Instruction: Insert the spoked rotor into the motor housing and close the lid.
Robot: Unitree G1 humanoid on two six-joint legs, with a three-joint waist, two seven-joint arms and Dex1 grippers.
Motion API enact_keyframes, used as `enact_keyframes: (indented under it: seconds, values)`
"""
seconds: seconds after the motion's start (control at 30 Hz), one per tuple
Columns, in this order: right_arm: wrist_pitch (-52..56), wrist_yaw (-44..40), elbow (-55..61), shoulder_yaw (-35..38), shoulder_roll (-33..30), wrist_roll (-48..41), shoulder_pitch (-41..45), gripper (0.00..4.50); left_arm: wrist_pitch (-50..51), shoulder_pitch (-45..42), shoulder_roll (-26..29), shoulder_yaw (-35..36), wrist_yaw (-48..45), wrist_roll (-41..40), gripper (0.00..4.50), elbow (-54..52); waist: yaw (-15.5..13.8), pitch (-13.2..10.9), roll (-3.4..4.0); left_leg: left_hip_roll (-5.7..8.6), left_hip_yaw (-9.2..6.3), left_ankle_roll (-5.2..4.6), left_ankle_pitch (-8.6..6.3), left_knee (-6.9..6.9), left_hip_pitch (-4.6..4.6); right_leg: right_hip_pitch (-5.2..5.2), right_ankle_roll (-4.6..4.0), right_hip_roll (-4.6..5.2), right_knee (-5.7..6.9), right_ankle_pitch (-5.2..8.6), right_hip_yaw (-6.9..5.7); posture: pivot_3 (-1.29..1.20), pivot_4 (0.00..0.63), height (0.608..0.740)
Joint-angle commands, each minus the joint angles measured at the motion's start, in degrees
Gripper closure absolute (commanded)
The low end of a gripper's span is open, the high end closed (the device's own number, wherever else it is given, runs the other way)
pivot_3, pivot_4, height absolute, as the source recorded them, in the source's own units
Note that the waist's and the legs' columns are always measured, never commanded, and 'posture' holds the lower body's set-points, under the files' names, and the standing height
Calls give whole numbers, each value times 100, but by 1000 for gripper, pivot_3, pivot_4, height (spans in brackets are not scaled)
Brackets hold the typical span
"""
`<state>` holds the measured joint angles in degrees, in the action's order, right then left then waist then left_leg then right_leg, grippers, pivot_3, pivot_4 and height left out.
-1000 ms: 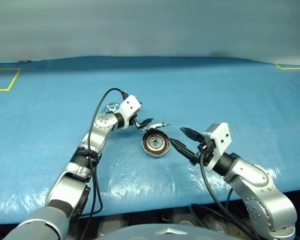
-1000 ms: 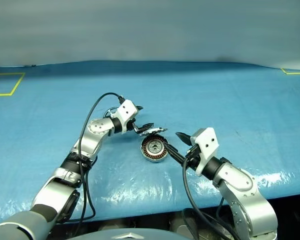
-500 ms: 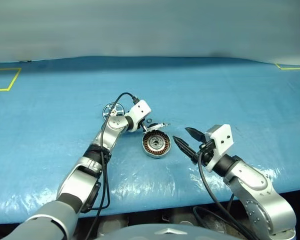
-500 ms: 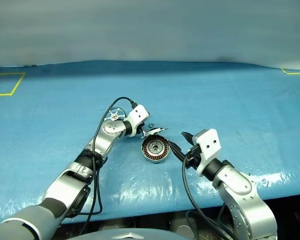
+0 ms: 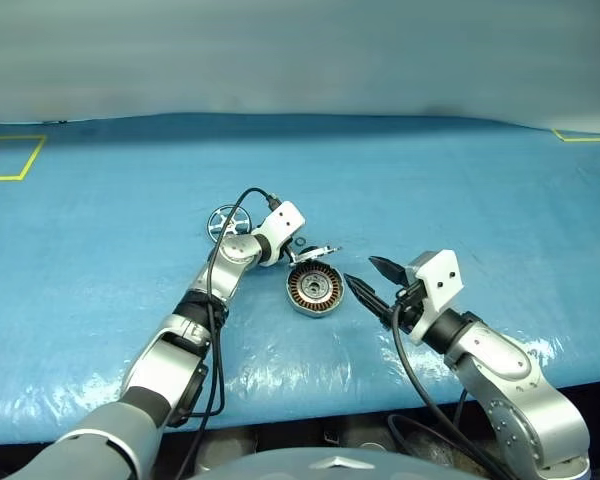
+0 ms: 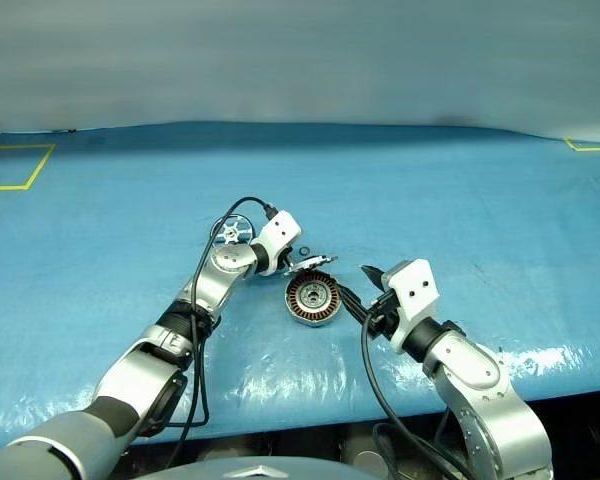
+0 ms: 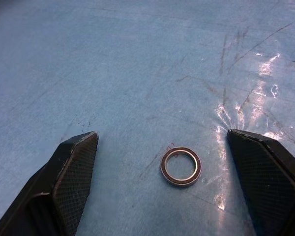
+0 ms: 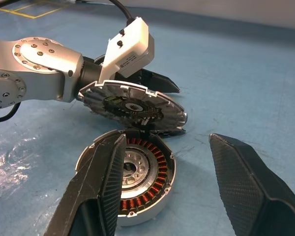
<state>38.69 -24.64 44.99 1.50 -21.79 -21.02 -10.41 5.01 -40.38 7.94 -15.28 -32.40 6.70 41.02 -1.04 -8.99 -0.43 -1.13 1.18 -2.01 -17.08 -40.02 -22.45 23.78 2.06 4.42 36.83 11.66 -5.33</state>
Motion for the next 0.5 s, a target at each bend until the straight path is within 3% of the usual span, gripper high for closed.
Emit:
enact_keyframes:
  seconds: [0.03, 0.4, 0.5]
  values:
    - [-119, 41, 56, -4, -59, -5, 60, 1659, 160, 14, 32, -69, 154, 205, 614, 189, 3, 1, -1, 0, 0, 0, 0, -1, 2, -1, 1, 0, 1, 0, 0, 0, 150, 740]
    - [-93, 76, -16, -138, -147, 23, 105, 1659, 409, 100, 206, -274, 128, 434, 4206, 163, 33, 5, -2, -10, 14, -1, 0, 0, 47, -31, 15, -3, 9, 8, 17, 0, 150, 740]
    - [-99, 69, -26, -164, -168, 16, 116, 1659, 464, 122, 264, -240, 137, 437, 4206, 140, 32, 7, -2, -14, 17, -1, 0, 0, 51, -34, 16, -3, 11, 7, 21, 0, 150, 740]
